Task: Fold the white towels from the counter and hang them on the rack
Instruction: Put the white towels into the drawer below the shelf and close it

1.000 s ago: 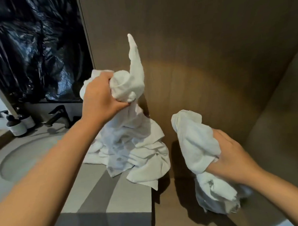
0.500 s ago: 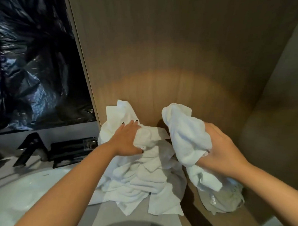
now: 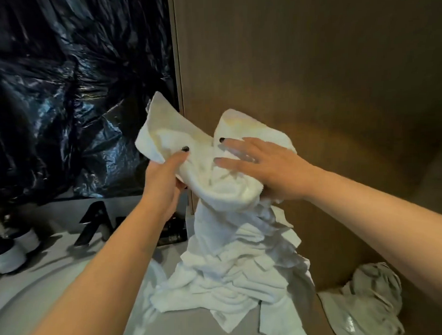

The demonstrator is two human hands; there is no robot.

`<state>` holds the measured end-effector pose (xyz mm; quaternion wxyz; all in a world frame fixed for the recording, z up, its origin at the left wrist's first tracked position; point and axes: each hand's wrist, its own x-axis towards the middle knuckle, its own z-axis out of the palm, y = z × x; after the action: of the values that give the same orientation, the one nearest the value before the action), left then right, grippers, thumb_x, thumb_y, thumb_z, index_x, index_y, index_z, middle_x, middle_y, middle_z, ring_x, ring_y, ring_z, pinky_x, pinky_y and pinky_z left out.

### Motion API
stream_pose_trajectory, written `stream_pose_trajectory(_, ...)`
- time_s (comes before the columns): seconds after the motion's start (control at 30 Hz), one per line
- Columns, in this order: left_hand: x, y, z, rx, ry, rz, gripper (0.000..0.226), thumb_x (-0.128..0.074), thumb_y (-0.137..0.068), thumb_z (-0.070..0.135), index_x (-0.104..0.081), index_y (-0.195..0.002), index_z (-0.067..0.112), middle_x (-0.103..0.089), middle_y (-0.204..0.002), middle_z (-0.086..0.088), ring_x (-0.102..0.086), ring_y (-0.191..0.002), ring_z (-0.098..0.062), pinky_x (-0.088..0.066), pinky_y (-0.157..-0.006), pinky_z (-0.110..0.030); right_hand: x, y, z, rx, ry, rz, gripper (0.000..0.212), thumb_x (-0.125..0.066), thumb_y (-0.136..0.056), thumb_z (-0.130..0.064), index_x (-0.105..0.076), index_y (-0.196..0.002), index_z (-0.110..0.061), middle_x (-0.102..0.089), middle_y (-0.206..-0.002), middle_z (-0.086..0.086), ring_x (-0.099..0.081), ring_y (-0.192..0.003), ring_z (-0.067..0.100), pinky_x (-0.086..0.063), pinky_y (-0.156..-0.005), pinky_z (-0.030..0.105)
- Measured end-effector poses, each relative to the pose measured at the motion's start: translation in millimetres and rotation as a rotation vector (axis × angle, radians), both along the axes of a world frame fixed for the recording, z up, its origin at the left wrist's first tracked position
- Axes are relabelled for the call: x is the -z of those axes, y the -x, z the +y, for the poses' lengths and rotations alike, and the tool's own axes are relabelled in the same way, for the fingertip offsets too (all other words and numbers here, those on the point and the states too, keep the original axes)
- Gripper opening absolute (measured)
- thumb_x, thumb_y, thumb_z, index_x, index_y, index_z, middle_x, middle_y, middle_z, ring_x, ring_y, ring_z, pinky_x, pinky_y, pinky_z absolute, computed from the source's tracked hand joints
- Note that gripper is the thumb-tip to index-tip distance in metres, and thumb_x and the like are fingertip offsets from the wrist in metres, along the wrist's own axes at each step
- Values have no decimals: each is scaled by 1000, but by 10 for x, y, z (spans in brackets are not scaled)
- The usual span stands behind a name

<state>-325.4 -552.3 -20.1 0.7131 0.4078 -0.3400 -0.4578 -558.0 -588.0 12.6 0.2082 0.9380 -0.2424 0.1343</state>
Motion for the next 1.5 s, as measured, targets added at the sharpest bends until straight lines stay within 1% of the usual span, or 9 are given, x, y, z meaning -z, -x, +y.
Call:
stream_pose_trajectory(0.23, 431, -202, 23, -445, -430, -507, 98, -75, -84, 20, -8, -155, 12, -23, -156, -12, -32, -139, -32, -39, -104, -41, 508, -32, -264, 357, -619, -279, 71, -68, -88, -22, -34, -145, -43, -6, -164, 0, 3, -150, 27, -8, -120, 52)
stream_pose_trajectory(0.33, 497, -78, 20, -529, -148, -910, 80, -67, -90, 22, -20, -154, 10, -24, -157, -6, -22, -145, -24, -22, -119, -41, 561, -35, -266, 271, -897, -732, 55, -53, -89, -2, -54, -132, -36, -27, -158, -1, -20, -146, 22, -26, -115, 39)
stream_pose_trajectory(0.43, 621, 187, -16, -175, 56, -1017, 54, -49, -102, 25, -30, -152, 18, -31, -146, 12, -26, -136, -3, -19, -114, -21, 622, -92, -295, 319, -1106, -845, 61, -48, -78, -22, -53, -137, -35, -33, -153, -6, -25, -142, 16, -29, -112, 35)
stream_pose_trajectory(0.63, 1104, 294, -286, -11, 23, -1064, 53, -26, -98, 32, -39, -149, 23, -43, -151, 2, -39, -139, -13, -30, -115, -28, 1166, -116, -421, 406, -1058, -661, 75, -45, -68, -77, -33, -140, -59, -23, -158, -16, -3, -149, 9, -14, -120, 50)
stream_pose_trajectory(0.83, 1804, 251, -475, -103, -39, -1138, 57, -33, -95, 15, -36, -150, 31, -41, -152, 5, -40, -139, -15, -33, -114, -28, 1610, -165, -479, 387, -950, -557, 64, -48, -91, -62, -19, -147, -55, -3, -163, -14, 10, -149, 7, -9, -121, 47)
stream_pose_trajectory(0.97, 2046, 230, -511, -153, 39, -1064, 61, -42, -105, 26, -15, -141, 67, -37, -145, 7, -32, -133, 1, -25, -115, -25, 1770, -210, -529, 390, -862, -520, 72, -37, -82, -73, -10, -147, -57, 1, -162, -15, 12, -149, 8, -14, -119, 54)
stream_pose_trajectory(1.1, 2025, 263, -480, -174, 146, -1046, 40, -23, -104, 47, -18, -141, 63, -39, -142, 3, -34, -130, -1, -29, -113, -29, 1774, -187, -548, 393, -871, -534, 79, -28, -74, -78, -10, -148, -57, -1, -163, -15, 11, -149, 9, -15, -119, 53)
stream_pose_trajectory(1.23, 1920, 191, -528, -105, 30, -1134, 54, -37, -105, 11, -30, -143, 49, -41, -141, 10, -40, -131, -7, -26, -115, -19, 1675, -126, -544, 353, -942, -555, 74, -40, -84, -71, -13, -149, -53, -3, -163, -15, 9, -148, 6, -10, -121, 49)
stream_pose_trajectory(1.5, 876, 432, -123, -243, 47, -1061, 44, -35, -105, 23, -40, -148, 22, -52, -114, 23, -50, -98, -1, -37, -85, -8, 1224, 422, -405, 265, -835, -582, 79, -53, -91, -56, -16, -156, -32, -11, -163, -13, -2, -149, 7, -11, -121, 34)
